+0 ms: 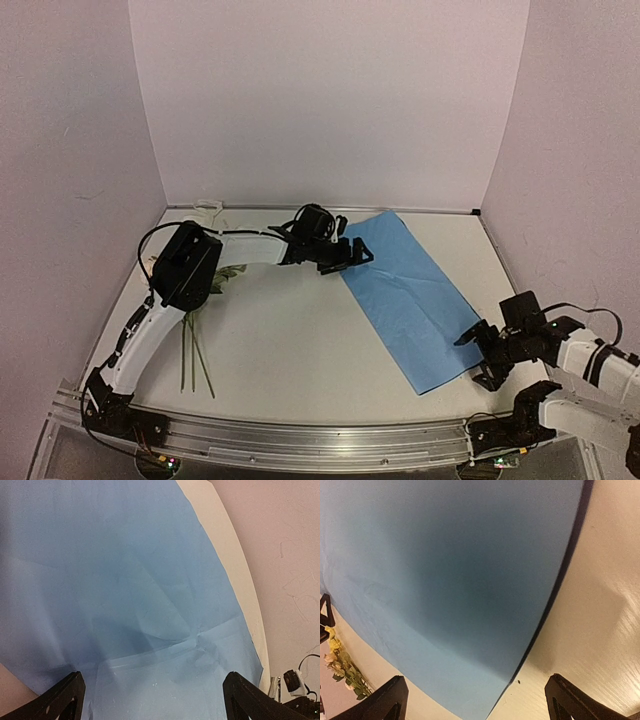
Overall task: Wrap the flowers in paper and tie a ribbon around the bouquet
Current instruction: Adjust the folded wrapping paper at the center of the board.
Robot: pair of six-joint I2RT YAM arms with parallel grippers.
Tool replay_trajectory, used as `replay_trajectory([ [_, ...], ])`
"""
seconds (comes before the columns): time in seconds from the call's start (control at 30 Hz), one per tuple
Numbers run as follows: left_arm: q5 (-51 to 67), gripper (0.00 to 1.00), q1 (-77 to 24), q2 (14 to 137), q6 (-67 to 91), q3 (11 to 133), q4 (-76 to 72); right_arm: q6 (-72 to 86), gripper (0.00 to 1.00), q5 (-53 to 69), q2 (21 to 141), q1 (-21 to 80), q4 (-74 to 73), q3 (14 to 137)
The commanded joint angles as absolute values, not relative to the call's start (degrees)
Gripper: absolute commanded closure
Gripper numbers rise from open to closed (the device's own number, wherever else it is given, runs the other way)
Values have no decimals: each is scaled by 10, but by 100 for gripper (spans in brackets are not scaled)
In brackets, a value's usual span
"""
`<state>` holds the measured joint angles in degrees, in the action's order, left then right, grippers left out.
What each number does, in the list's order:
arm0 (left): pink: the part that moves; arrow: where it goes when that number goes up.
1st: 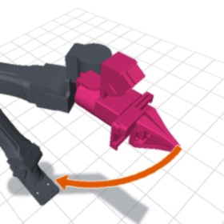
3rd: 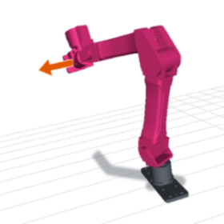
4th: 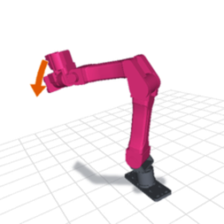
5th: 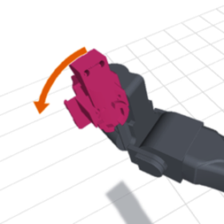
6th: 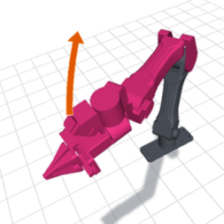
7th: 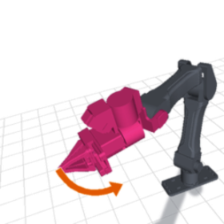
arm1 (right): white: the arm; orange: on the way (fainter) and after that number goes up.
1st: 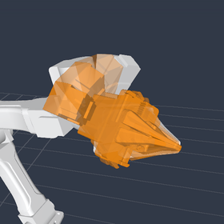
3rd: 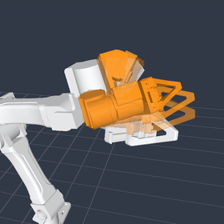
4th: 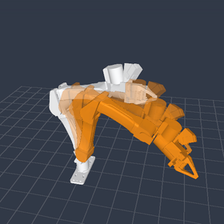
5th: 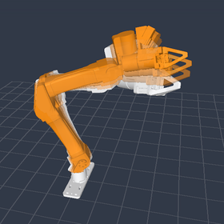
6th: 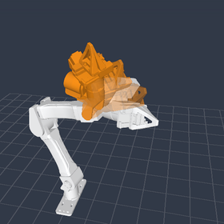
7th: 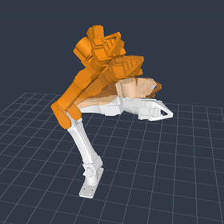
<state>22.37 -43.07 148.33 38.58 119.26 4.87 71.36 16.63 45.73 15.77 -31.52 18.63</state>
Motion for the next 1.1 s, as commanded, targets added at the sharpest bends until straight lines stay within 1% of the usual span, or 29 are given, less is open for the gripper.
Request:
replay_trajectory([
  [0.0,205,0,-424,1501,388,1208,91,708,2,131,406,155,-362,185],
  [0.2,206,0,-412,1499,395,1195,98,654,2,104,429,130,-350,211],
  [0.43,213,0,-403,1500,399,1187,97,637,2,146,467,78,-294,209],
  [0.8,222,0,-402,1506,400,1192,98,667,2,186,543,73,-171,198],
  [1.07,224,0,-400,1507,399,1192,99,683,2,208,597,73,-123,204],
])
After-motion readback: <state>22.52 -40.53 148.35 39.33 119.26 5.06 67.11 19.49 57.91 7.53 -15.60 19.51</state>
